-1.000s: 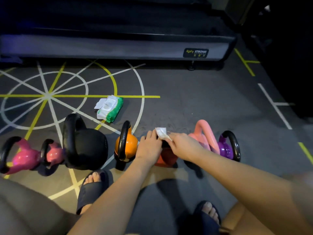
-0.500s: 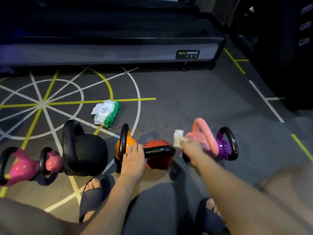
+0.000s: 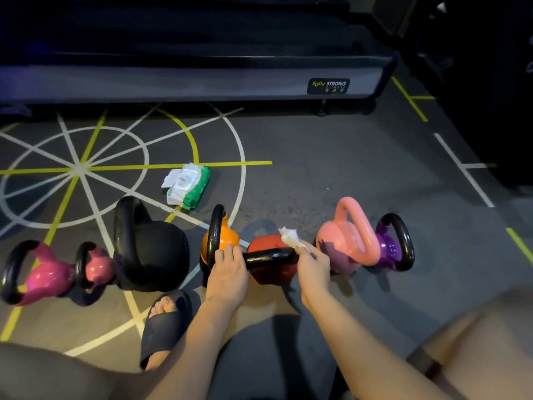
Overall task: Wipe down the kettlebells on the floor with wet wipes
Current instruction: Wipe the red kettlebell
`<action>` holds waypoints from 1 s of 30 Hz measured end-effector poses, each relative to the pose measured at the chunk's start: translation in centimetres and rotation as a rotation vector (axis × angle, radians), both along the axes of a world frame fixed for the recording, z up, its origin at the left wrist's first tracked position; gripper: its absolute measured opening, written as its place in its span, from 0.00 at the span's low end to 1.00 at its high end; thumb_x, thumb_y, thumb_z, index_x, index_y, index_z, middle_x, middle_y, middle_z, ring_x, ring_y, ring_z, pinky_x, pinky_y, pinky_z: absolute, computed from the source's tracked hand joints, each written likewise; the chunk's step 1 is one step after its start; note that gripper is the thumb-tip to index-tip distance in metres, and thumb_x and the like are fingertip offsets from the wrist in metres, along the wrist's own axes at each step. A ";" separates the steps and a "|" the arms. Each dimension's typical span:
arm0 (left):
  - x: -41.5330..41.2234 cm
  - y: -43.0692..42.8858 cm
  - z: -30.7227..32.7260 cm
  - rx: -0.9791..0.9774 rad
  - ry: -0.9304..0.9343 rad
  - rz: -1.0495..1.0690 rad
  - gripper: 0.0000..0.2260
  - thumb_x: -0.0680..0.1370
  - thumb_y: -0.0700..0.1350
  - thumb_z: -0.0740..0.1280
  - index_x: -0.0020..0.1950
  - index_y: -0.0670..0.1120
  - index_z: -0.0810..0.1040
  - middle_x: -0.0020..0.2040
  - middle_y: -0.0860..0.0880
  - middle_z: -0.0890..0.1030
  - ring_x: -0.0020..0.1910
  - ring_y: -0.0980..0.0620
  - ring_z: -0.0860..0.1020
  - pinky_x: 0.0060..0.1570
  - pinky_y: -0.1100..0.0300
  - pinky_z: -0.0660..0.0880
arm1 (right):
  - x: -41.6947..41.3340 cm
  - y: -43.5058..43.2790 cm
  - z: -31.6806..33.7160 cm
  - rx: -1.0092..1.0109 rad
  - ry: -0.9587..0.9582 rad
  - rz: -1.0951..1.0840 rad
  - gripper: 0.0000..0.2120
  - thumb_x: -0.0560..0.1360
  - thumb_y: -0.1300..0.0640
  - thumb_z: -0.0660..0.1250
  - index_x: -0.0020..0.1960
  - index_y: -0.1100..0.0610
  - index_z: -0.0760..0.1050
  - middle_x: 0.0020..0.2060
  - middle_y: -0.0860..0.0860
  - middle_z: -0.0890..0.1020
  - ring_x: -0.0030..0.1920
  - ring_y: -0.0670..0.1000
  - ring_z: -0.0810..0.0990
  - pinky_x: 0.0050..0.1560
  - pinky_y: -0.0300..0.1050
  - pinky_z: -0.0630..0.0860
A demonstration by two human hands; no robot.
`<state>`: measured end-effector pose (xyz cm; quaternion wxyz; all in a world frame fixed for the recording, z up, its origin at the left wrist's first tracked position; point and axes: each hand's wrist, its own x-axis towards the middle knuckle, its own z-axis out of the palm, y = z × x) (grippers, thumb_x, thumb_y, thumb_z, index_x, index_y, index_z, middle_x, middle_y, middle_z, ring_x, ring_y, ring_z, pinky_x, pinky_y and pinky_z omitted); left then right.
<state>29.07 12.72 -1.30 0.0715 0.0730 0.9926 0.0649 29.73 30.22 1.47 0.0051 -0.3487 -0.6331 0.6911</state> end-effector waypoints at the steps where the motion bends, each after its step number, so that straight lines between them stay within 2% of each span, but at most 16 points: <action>1: 0.0 0.1 0.1 0.001 -0.010 0.003 0.17 0.79 0.46 0.66 0.67 0.44 0.72 0.59 0.46 0.72 0.56 0.46 0.70 0.54 0.55 0.72 | 0.0 0.3 -0.2 -0.012 -0.032 -0.039 0.10 0.69 0.50 0.76 0.50 0.46 0.86 0.45 0.42 0.86 0.47 0.40 0.82 0.50 0.36 0.74; 4: -0.1 0.8 0.7 0.033 -0.029 0.014 0.18 0.80 0.47 0.65 0.69 0.44 0.68 0.61 0.46 0.70 0.58 0.46 0.69 0.55 0.57 0.73 | -0.4 2.2 -1.1 -0.188 -0.173 -0.151 0.09 0.73 0.59 0.72 0.52 0.58 0.84 0.40 0.47 0.82 0.37 0.46 0.76 0.40 0.40 0.73; 6: -0.4 1.3 1.1 0.060 -0.011 0.009 0.20 0.81 0.49 0.65 0.70 0.44 0.66 0.63 0.46 0.70 0.61 0.46 0.69 0.55 0.57 0.74 | -0.6 2.8 -1.6 -0.248 -0.239 -0.176 0.06 0.77 0.66 0.64 0.52 0.59 0.77 0.39 0.52 0.77 0.37 0.49 0.75 0.45 0.46 0.77; 7: -0.6 1.5 1.4 0.079 -0.013 0.005 0.20 0.81 0.50 0.65 0.71 0.44 0.66 0.64 0.46 0.70 0.62 0.45 0.69 0.55 0.57 0.75 | -0.6 2.6 -1.8 -0.225 -0.249 -0.189 0.06 0.78 0.65 0.63 0.52 0.58 0.76 0.40 0.52 0.78 0.38 0.50 0.77 0.50 0.48 0.77; 9: -1.1 1.9 1.7 0.093 -0.018 -0.003 0.20 0.81 0.52 0.64 0.70 0.46 0.66 0.64 0.47 0.69 0.62 0.45 0.68 0.56 0.56 0.75 | -0.6 1.7 -1.7 -0.109 -0.225 -0.275 0.07 0.74 0.61 0.68 0.51 0.55 0.81 0.42 0.49 0.82 0.41 0.51 0.80 0.51 0.47 0.77; 11: -1.6 2.2 1.8 0.122 -0.013 0.006 0.19 0.81 0.52 0.64 0.69 0.47 0.67 0.63 0.47 0.70 0.62 0.45 0.69 0.57 0.54 0.75 | -0.6 0.7 -1.0 -0.094 -0.147 -0.313 0.07 0.71 0.57 0.72 0.48 0.50 0.85 0.43 0.45 0.85 0.45 0.49 0.82 0.53 0.45 0.78; 14: -2.3 2.6 2.1 0.148 -0.036 0.024 0.18 0.81 0.54 0.64 0.68 0.49 0.66 0.63 0.47 0.69 0.62 0.45 0.68 0.58 0.52 0.74 | -0.8 1.2 -1.2 -0.109 -0.106 -0.255 0.09 0.71 0.57 0.72 0.49 0.47 0.86 0.39 0.42 0.83 0.41 0.47 0.79 0.49 0.44 0.76; 16: -2.5 2.8 2.3 0.149 -0.049 0.024 0.19 0.82 0.55 0.64 0.68 0.48 0.65 0.63 0.47 0.68 0.63 0.45 0.67 0.58 0.52 0.74 | -0.9 2.1 -1.8 -0.185 -0.137 -0.207 0.12 0.73 0.57 0.72 0.56 0.52 0.84 0.40 0.44 0.82 0.42 0.47 0.78 0.48 0.43 0.74; 18: -2.5 3.1 2.3 0.143 -0.053 0.016 0.19 0.82 0.55 0.63 0.69 0.48 0.64 0.63 0.47 0.68 0.63 0.45 0.67 0.58 0.51 0.75 | -0.9 2.4 -2.7 -0.273 -0.230 -0.204 0.14 0.75 0.58 0.71 0.60 0.59 0.82 0.48 0.49 0.84 0.51 0.50 0.82 0.56 0.46 0.78; 19: -2.4 3.3 2.4 0.141 -0.053 0.018 0.19 0.81 0.54 0.64 0.69 0.49 0.65 0.63 0.47 0.68 0.63 0.45 0.67 0.58 0.51 0.75 | -1.1 2.3 -3.0 -0.260 -0.271 -0.209 0.15 0.74 0.59 0.71 0.59 0.61 0.81 0.47 0.50 0.85 0.50 0.50 0.83 0.56 0.46 0.79; 21: -2.5 3.6 2.4 0.148 -0.047 0.038 0.19 0.81 0.53 0.64 0.69 0.49 0.65 0.64 0.47 0.68 0.64 0.45 0.67 0.59 0.51 0.75 | -1.7 1.8 -2.9 -0.168 -0.273 -0.229 0.15 0.73 0.58 0.69 0.58 0.60 0.82 0.43 0.51 0.84 0.44 0.51 0.81 0.46 0.45 0.78; 24: -2.9 4.1 2.6 0.151 -0.041 0.055 0.18 0.81 0.52 0.65 0.67 0.49 0.65 0.64 0.47 0.68 0.64 0.44 0.68 0.58 0.51 0.74 | -2.2 0.9 -1.3 0.079 -0.232 -0.260 0.13 0.73 0.55 0.67 0.56 0.56 0.83 0.46 0.53 0.85 0.48 0.56 0.82 0.52 0.48 0.78; 26: -3.5 4.3 2.7 0.171 -0.046 0.067 0.18 0.81 0.50 0.66 0.67 0.49 0.64 0.64 0.46 0.68 0.64 0.43 0.68 0.57 0.50 0.74 | -2.4 1.2 0.6 0.143 -0.129 -0.271 0.06 0.74 0.57 0.70 0.44 0.58 0.83 0.37 0.51 0.83 0.41 0.53 0.80 0.48 0.45 0.75; 27: -3.9 4.5 2.7 0.176 -0.047 0.068 0.18 0.80 0.49 0.66 0.67 0.48 0.64 0.64 0.46 0.68 0.65 0.43 0.67 0.58 0.49 0.74 | -2.7 1.7 1.6 0.162 -0.082 -0.258 0.08 0.75 0.60 0.70 0.36 0.57 0.79 0.32 0.50 0.79 0.36 0.51 0.76 0.43 0.44 0.72; 28: -4.3 4.7 2.7 0.178 -0.050 0.062 0.19 0.80 0.48 0.66 0.68 0.48 0.64 0.64 0.45 0.67 0.65 0.42 0.67 0.59 0.48 0.74 | -3.0 2.3 2.6 0.169 -0.053 -0.235 0.11 0.75 0.62 0.69 0.33 0.56 0.76 0.31 0.50 0.76 0.34 0.50 0.72 0.39 0.43 0.69; 30: -5.5 5.4 2.8 0.184 -0.058 0.032 0.19 0.80 0.46 0.66 0.69 0.48 0.64 0.66 0.44 0.66 0.66 0.41 0.66 0.60 0.46 0.73 | -3.8 3.8 3.9 0.173 0.012 -0.175 0.10 0.73 0.62 0.67 0.33 0.56 0.77 0.31 0.50 0.76 0.36 0.50 0.73 0.38 0.43 0.69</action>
